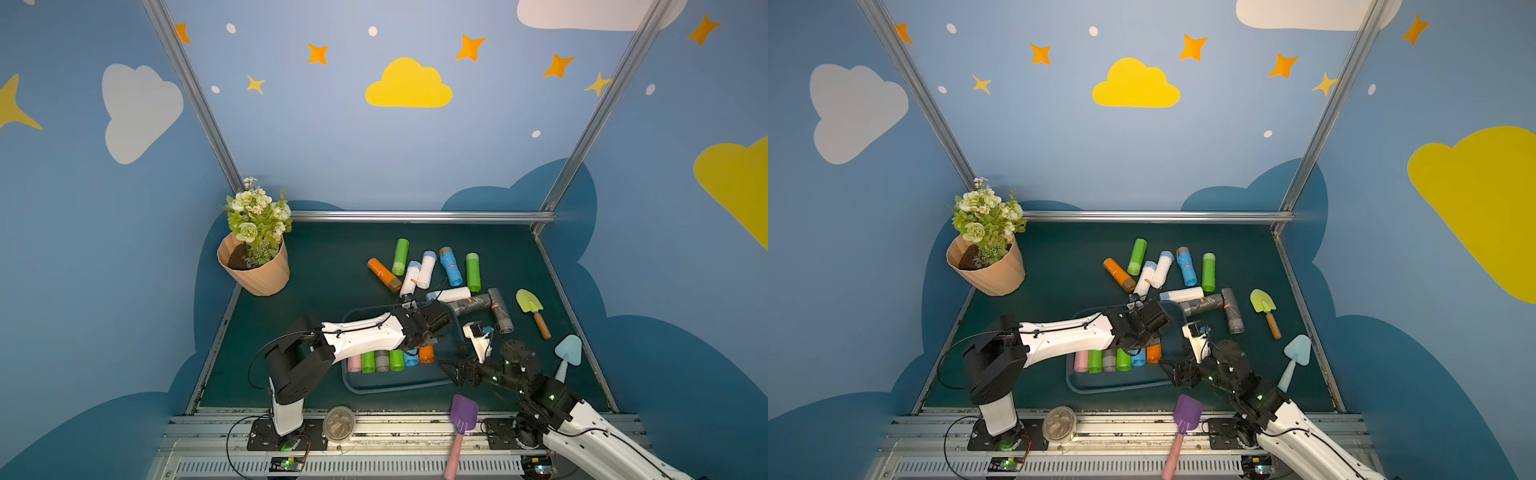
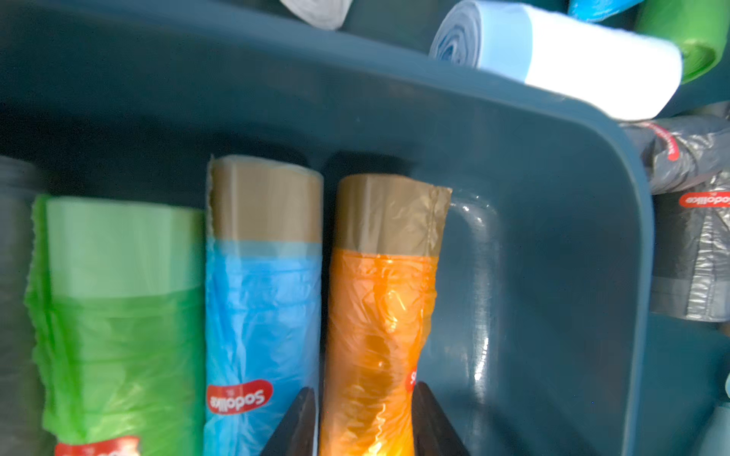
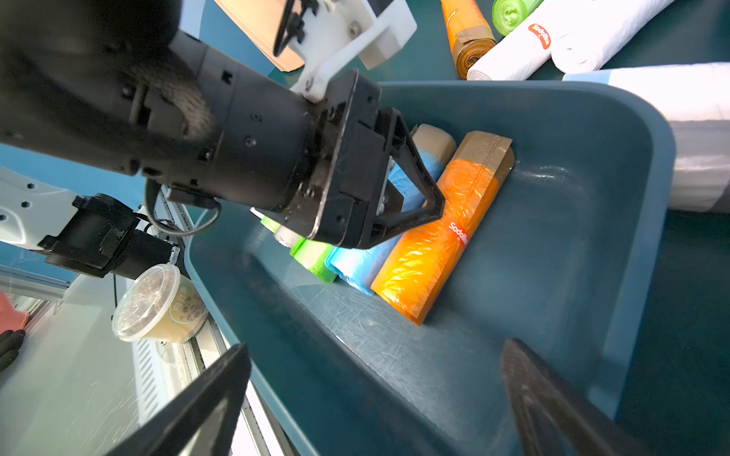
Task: Put the roll of trash bags into the storage box
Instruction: Place the roll of trash bags in the storage box.
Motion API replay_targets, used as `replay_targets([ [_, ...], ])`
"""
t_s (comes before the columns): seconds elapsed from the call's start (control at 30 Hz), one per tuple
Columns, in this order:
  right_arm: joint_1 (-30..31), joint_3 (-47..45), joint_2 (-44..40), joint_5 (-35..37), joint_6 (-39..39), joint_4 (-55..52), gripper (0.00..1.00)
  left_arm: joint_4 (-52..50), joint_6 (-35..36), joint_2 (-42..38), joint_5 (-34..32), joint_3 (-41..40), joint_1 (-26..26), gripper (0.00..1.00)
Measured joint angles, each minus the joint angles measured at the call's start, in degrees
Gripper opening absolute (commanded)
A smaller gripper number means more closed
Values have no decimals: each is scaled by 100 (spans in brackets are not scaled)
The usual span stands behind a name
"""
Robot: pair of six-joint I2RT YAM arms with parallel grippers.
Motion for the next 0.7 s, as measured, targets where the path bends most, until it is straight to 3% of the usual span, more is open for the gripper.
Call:
replay_targets([
  [0.37, 0, 0, 0, -2, 0, 0, 97, 278, 297, 72, 96, 177, -17, 35],
  [0.7, 0, -2, 0, -37, -2, 0, 97, 435, 452, 621, 160, 686, -24, 35],
])
